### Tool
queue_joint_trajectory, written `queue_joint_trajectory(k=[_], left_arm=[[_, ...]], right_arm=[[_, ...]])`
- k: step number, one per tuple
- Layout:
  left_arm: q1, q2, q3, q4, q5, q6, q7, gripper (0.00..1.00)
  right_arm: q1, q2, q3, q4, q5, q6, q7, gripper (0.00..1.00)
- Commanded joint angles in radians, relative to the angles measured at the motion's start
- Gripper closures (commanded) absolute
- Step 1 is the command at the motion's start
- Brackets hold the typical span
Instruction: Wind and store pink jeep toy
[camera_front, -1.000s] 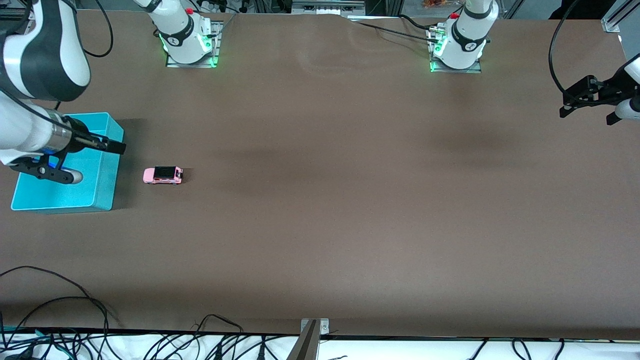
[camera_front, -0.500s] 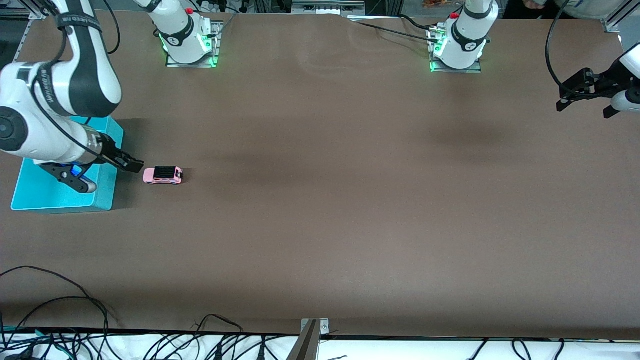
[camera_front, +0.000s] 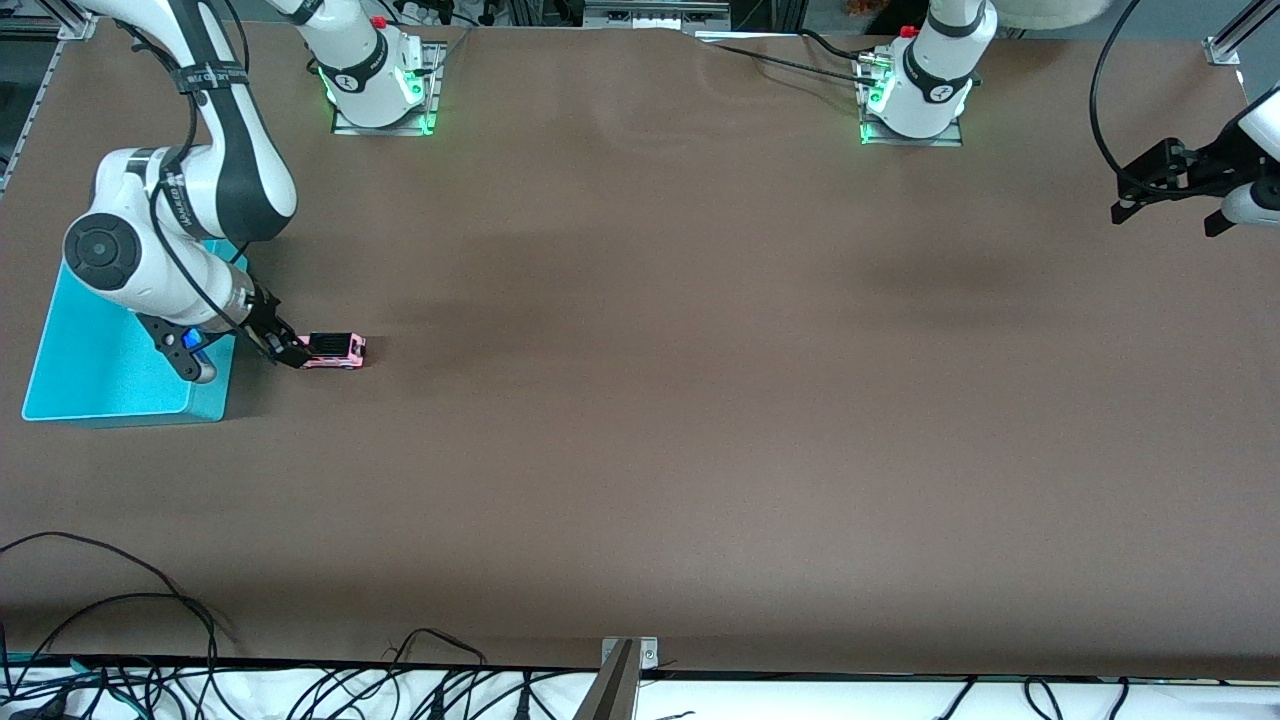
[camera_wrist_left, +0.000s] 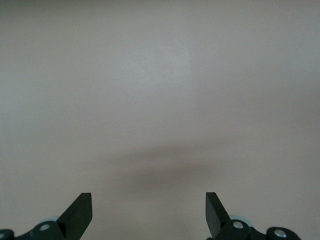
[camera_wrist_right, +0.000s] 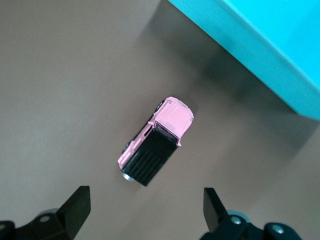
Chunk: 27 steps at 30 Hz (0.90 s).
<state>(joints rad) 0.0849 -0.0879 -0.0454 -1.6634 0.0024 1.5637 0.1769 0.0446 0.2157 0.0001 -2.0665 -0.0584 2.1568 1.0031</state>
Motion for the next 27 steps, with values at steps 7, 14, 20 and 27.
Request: queue_joint_trajectory(k=[7,14,20,27], left_arm=[[-0.007,0.017,0.021,0.033,-0.010,-0.021,-0.005,0.00],[-0.002,0.020,0.019,0.030,-0.010,-0.021,-0.007,0.00],[-0.002,0.020,0.019,0.030,-0.009,-0.022,-0.011,0.00],[-0.002,0.020,0.021,0.030,-0.007,-0.034,-0.011,0.00]], right_arm=[[0.001,-0.006,0.001,-0.185,-0.012,0.311,0.281,0.00],[0.001,0.031,0.001,-0.185,-0.012,0.376,0.373,0.00],[0.000,0.047,0.000,-0.185,-0.012,0.399,0.425,0.00],[-0.003,0.068,-0.002,-0.188,-0.008,0.434,0.485,0.00]])
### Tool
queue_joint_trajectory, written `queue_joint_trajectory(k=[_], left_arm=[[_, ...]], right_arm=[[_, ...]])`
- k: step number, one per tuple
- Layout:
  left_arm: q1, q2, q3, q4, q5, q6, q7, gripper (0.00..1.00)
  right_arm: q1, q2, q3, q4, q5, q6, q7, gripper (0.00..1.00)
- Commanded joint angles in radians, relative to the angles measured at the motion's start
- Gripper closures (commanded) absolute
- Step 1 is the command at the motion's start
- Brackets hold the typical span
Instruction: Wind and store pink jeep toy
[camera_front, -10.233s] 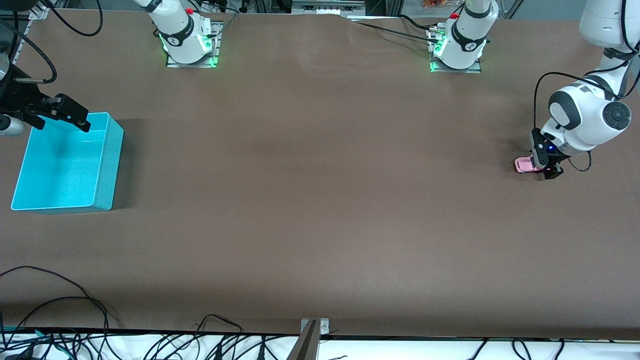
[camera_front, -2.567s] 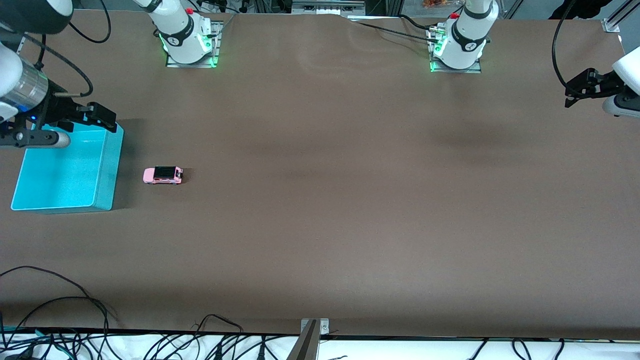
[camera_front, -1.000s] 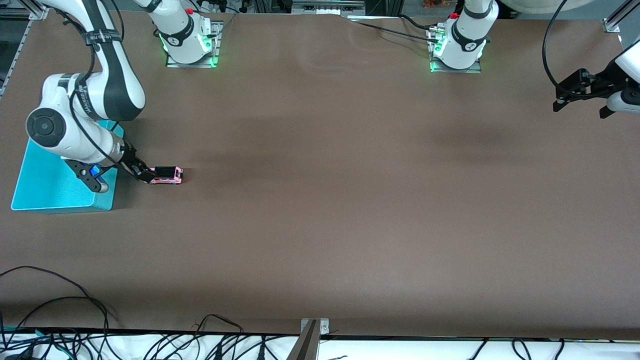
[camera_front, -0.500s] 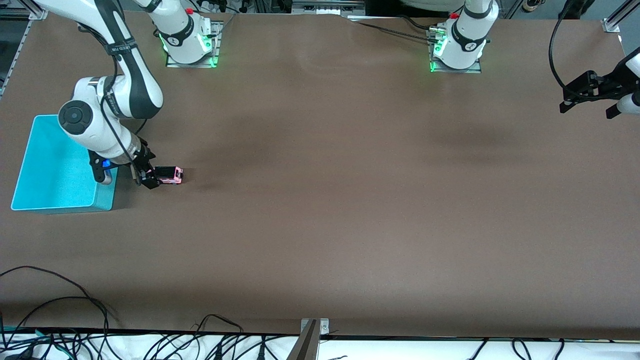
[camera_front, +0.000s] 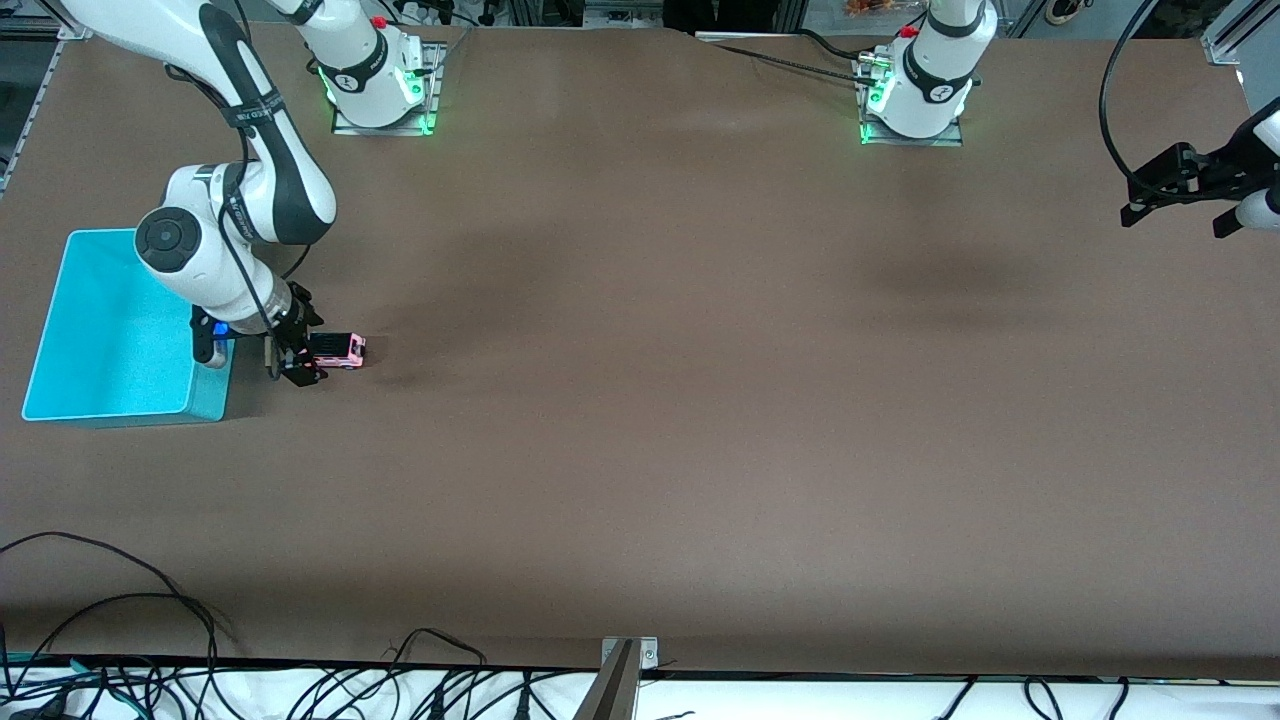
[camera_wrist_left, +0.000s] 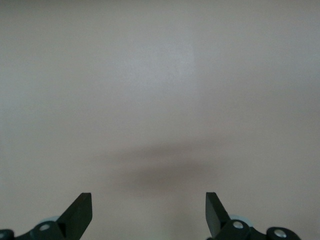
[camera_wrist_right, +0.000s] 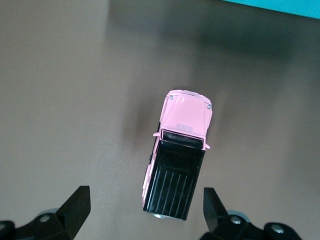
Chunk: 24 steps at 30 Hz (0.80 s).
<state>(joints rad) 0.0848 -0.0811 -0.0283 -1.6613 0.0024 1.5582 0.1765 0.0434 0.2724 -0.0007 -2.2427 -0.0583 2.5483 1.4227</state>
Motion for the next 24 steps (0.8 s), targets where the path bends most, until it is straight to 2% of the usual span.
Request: queue_joint_trajectory(k=[1,16,18,19,23,24], left_arm=[[0.000,0.014,0.004,0.028,-0.009,-0.029,-0.011,0.00],[0.000,0.014,0.005,0.029,-0.009,-0.040,-0.011,0.00],[0.000,0.014,0.005,0.029,-0.009,-0.040,-0.011,0.00],[0.000,0.014,0.005,0.029,-0.009,-0.040,-0.011,0.00],[0.000,0.014,0.005,0.029,-0.009,-0.040,-0.011,0.00],[0.001,0.014,0.005,0.028,-0.009,-0.040,-0.011,0.00]], right_arm=[[-0.002,0.013,-0.001,-0.012,-0.008,0.046,0.068,0.00],[-0.002,0.057,-0.002,-0.064,-0.008,0.128,0.075,0.00],[0.000,0.065,-0.002,-0.067,-0.008,0.136,0.075,0.03],[0.000,0.068,-0.002,-0.067,-0.008,0.141,0.075,0.10],[0.000,0.079,-0.002,-0.067,-0.008,0.156,0.075,0.50],[0.000,0.079,-0.002,-0.067,-0.008,0.156,0.075,0.55]])
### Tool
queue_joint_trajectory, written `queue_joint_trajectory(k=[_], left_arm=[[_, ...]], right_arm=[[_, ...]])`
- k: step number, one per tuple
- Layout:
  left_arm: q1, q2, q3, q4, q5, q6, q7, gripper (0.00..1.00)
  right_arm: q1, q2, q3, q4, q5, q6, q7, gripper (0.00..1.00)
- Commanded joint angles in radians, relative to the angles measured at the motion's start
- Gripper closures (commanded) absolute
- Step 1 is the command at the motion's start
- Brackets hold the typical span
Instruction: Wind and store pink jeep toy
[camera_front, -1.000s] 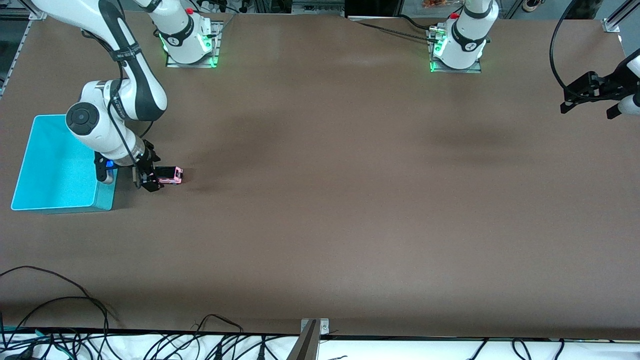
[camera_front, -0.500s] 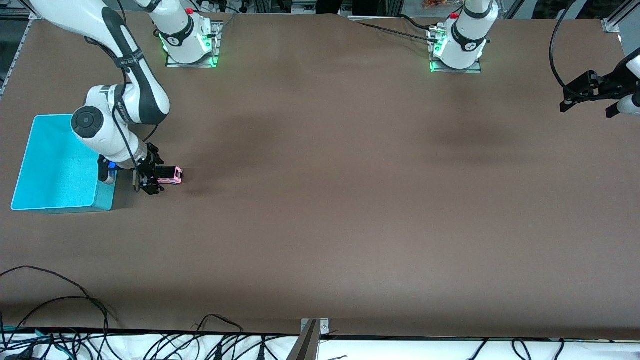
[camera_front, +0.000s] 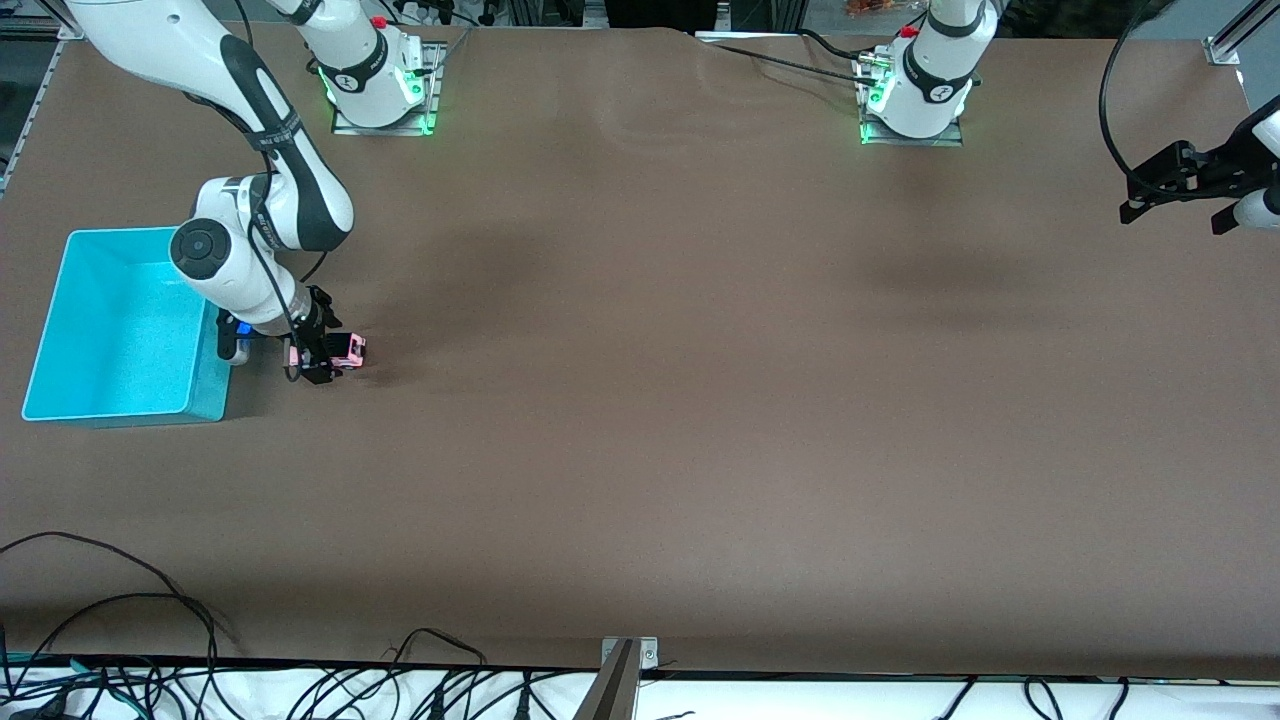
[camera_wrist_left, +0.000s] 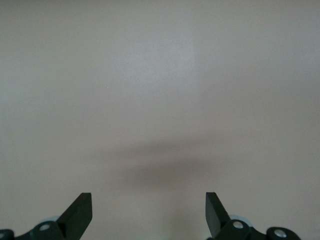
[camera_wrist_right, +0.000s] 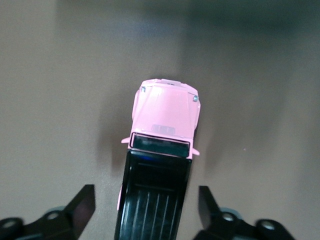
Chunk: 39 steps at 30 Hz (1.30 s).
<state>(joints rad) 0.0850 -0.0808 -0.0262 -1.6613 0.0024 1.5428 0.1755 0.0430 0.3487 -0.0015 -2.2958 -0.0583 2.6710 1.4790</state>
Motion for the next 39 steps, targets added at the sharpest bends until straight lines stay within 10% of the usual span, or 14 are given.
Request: queue_joint_trajectory(k=[1,8,39], left_arm=[[0.006,0.013,0.003,0.029,-0.009,-0.024,-0.010,0.00],[0.012,0.013,0.003,0.028,-0.009,-0.026,-0.010,0.00],[0.012,0.013,0.003,0.028,-0.009,-0.026,-0.010,0.00]], right_arm=[[0.000,0.003,-0.002,-0.014,-0.008,0.035,0.018,0.59],[0.000,-0.004,-0.002,-0.013,-0.008,0.030,0.018,0.77],[-0.003,-0.106,-0.077,0.283,-0.012,-0.568,-0.146,0.77]])
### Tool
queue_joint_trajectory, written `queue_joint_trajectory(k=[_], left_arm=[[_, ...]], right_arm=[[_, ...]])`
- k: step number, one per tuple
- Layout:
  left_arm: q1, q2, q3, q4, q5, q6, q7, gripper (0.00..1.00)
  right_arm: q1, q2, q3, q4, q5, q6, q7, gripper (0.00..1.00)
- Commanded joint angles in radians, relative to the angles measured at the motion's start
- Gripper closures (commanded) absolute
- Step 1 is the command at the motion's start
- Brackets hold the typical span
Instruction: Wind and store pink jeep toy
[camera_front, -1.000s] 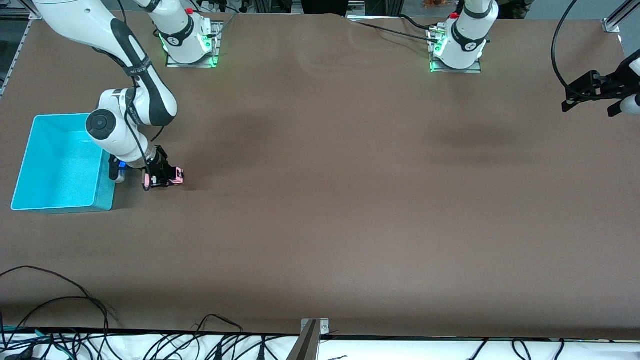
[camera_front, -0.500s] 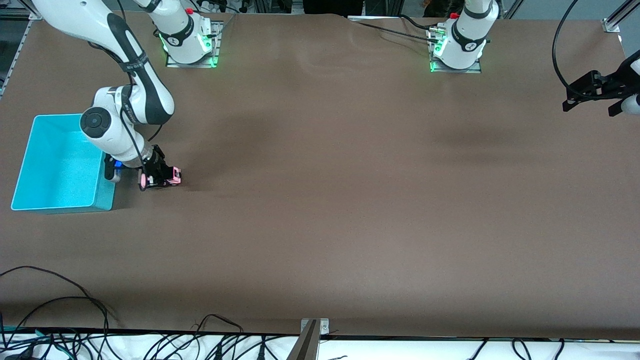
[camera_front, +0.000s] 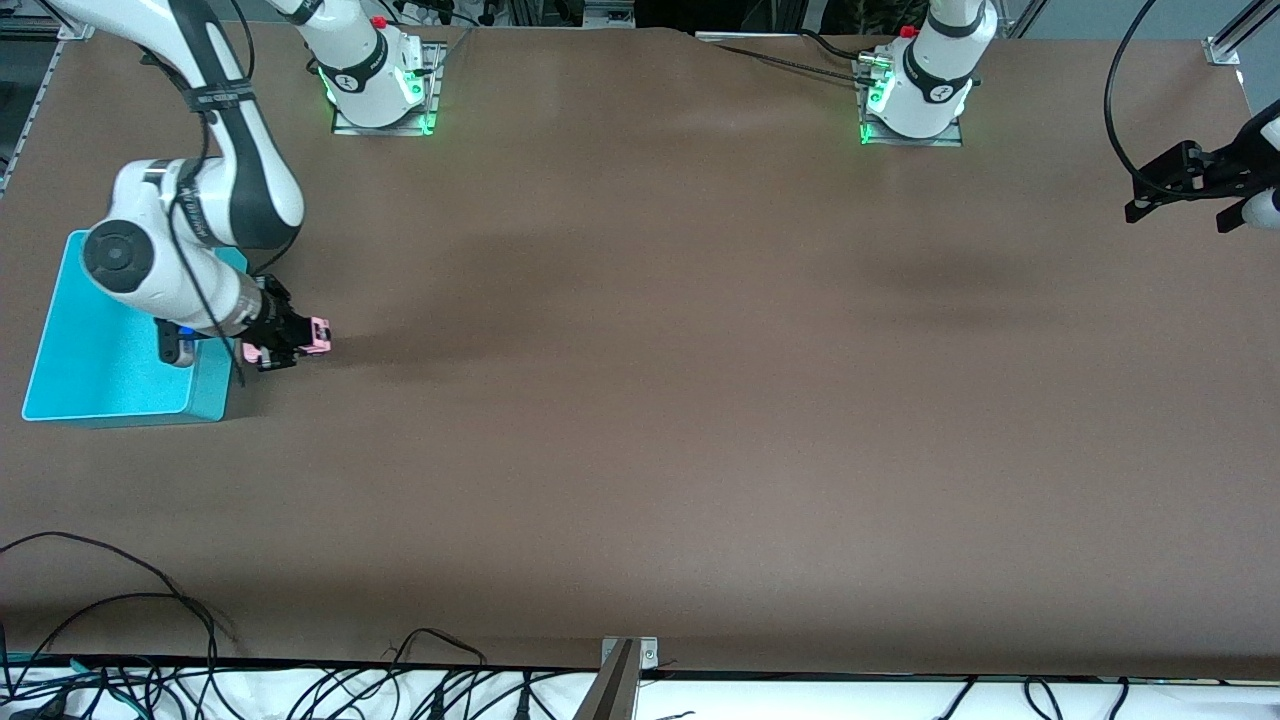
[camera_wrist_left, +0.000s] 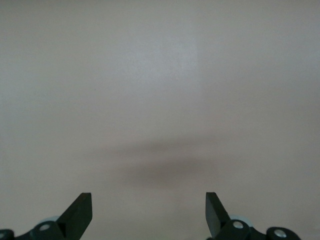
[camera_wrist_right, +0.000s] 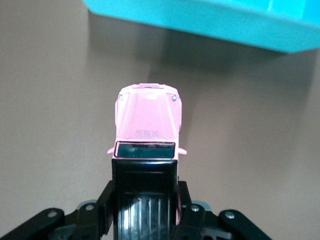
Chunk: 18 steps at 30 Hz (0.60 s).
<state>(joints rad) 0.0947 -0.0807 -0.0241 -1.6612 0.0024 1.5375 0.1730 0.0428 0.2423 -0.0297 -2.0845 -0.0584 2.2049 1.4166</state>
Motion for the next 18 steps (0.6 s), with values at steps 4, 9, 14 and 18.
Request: queue_joint_trajectory(k=[4,9,14,18], left_arm=[[0.002,0.013,0.001,0.029,-0.009,-0.020,-0.007,0.00],[0.002,0.013,0.001,0.028,-0.009,-0.020,-0.007,0.00],[0.002,0.013,0.001,0.028,-0.009,-0.020,-0.007,0.00],[0.002,0.013,0.001,0.028,-0.009,-0.020,-0.007,0.00]], right_arm=[[-0.003,-0.008,-0.110,0.104,-0.009,-0.155,-0.175,0.77],[-0.003,-0.009,-0.194,0.119,-0.008,-0.163,-0.295,0.77],[-0.009,-0.005,-0.272,0.119,-0.006,-0.154,-0.436,0.77],[-0.011,0.003,-0.321,0.119,-0.005,-0.152,-0.534,0.76]])
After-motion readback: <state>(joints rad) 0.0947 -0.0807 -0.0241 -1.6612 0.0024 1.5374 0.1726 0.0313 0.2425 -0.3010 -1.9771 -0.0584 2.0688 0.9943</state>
